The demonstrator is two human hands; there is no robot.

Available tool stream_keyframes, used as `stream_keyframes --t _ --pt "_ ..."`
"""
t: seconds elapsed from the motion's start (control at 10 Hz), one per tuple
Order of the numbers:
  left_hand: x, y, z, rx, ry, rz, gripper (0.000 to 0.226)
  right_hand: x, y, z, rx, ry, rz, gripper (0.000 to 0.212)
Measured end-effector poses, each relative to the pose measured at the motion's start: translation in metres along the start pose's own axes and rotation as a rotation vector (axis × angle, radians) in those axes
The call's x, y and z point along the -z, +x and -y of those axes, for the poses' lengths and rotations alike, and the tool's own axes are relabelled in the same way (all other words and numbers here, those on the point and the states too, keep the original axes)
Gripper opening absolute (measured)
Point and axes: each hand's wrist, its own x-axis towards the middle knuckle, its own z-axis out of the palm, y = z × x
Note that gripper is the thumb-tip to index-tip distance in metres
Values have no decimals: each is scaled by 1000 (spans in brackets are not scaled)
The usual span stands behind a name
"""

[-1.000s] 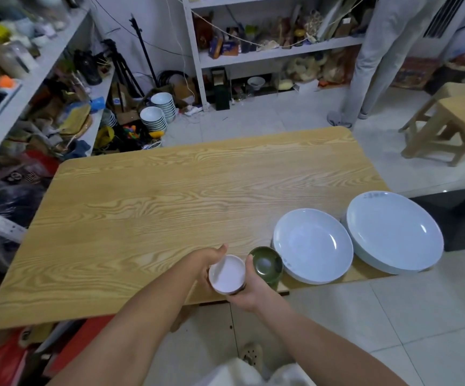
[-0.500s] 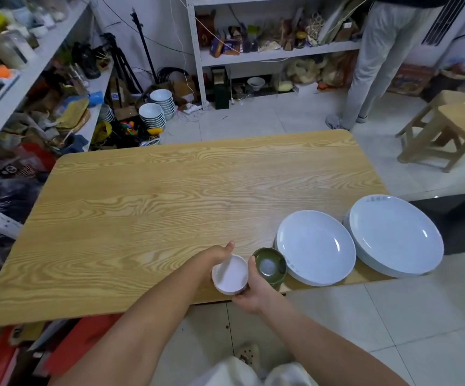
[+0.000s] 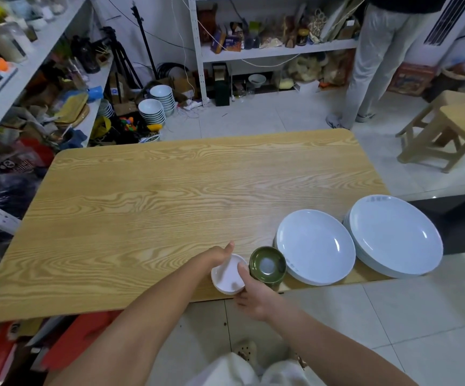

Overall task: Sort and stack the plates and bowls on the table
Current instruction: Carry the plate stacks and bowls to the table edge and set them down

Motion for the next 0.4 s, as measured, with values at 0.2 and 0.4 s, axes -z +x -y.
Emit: stream_keyframes --t 0.2,0.4 --pt "76 -15 -14 -275 323 -433 67 24 -80 52 28 -642 161 32" --pt "202 -105 -115 -401 576 -1163 69 -9 -270 183 1157 -940 240 33"
